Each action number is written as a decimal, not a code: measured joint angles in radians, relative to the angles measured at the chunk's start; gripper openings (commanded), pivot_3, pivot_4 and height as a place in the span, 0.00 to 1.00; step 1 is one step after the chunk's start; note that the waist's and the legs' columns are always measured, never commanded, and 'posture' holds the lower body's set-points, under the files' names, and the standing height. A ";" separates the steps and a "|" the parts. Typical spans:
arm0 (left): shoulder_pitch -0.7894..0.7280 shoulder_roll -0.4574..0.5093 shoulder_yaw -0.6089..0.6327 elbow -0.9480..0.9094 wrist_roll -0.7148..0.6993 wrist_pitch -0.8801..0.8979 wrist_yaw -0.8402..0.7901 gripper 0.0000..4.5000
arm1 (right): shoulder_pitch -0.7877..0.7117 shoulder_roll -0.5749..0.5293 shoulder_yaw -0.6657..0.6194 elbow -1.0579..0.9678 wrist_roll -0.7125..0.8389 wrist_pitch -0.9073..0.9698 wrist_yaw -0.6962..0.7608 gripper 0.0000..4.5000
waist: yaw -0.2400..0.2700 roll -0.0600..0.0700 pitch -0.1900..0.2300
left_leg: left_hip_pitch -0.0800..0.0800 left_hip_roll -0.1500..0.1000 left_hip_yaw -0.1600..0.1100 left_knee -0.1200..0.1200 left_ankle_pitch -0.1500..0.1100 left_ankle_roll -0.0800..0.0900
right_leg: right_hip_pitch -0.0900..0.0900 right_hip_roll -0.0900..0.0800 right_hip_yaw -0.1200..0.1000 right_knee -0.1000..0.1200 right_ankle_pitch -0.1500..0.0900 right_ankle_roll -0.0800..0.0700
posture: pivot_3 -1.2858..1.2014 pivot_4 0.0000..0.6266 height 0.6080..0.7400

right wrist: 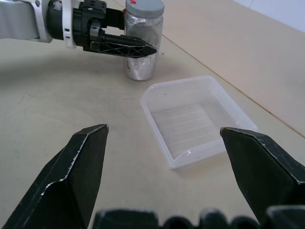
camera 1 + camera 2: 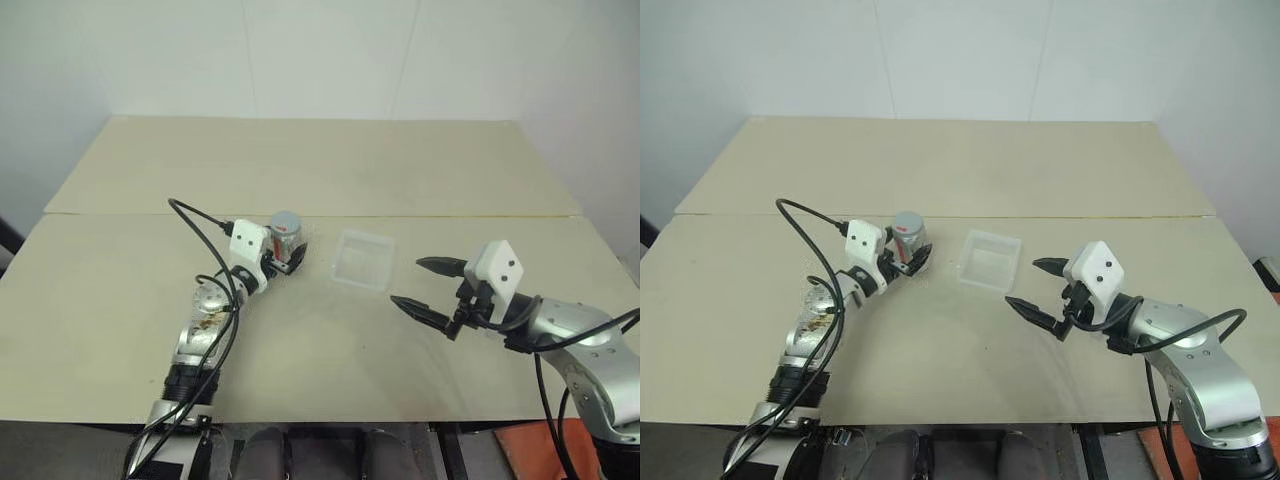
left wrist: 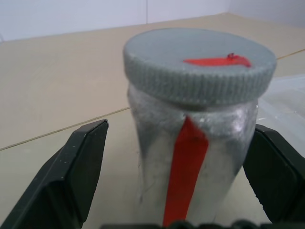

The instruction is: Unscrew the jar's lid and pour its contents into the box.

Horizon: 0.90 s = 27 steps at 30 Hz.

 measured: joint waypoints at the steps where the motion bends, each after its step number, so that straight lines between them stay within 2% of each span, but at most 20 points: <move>1: -0.005 -0.003 0.000 0.009 0.000 -0.005 0.002 1.00 | 0.001 0.000 0.000 0.000 0.000 0.000 0.000 0.97 | 0.000 0.000 0.000 | 0.000 0.000 0.000 0.000 0.000 0.000 | 0.000 0.000 0.000 0.000 0.000 0.000 | 0.52 0.24 1.00; 2: -0.008 -0.005 0.000 0.018 0.000 -0.010 0.003 1.00 | 0.001 0.000 0.000 -0.001 0.000 0.000 0.000 0.97 | 0.000 0.000 0.000 | 0.000 0.000 0.000 0.000 0.000 0.000 | 0.000 0.000 0.000 0.000 0.000 0.000 | 0.52 0.24 1.00; 5: -0.013 -0.013 0.001 0.030 0.000 -0.024 0.009 0.86 | 0.003 0.000 0.000 -0.006 0.000 0.000 0.000 1.00 | 0.000 0.000 0.000 | 0.000 0.000 0.000 0.000 0.000 0.000 | 0.000 0.000 0.000 0.000 0.000 0.000 | 0.52 0.24 1.00; 11: -0.015 -0.020 0.024 0.041 -0.001 -0.045 0.041 0.44 | 0.015 0.000 -0.001 -0.019 0.000 0.000 -0.004 1.00 | 0.000 0.000 0.000 | 0.000 0.000 0.000 0.000 0.000 0.000 | 0.000 0.000 0.000 0.000 0.000 0.000 | 0.52 0.24 1.00; 18: -0.015 -0.006 0.021 0.046 -0.006 -0.081 0.002 0.43 | 0.010 0.001 0.002 -0.021 0.000 0.000 -0.014 1.00 | 0.000 0.000 0.000 | 0.000 0.000 0.000 0.000 0.000 0.000 | 0.000 0.000 0.000 0.000 0.000 0.000 | 0.52 0.24 1.00; 22: -0.014 0.070 0.012 -0.008 -0.076 -0.054 -0.165 0.43 | -0.056 0.017 0.005 -0.026 0.016 0.005 -0.026 1.00 | -0.006 0.000 0.000 | 0.001 0.000 0.000 0.000 0.000 0.000 | 0.000 0.000 0.000 0.000 0.000 0.000 | 0.52 0.24 1.00; 27: -0.021 0.219 -0.010 -0.092 -0.203 0.059 -0.454 0.43 | -0.211 0.076 0.020 -0.031 0.125 0.071 -0.048 1.00 | -0.009 0.000 0.000 | 0.001 0.001 0.000 0.000 0.000 -0.001 | 0.000 0.000 -0.001 0.001 0.000 0.000 | 0.52 0.24 1.00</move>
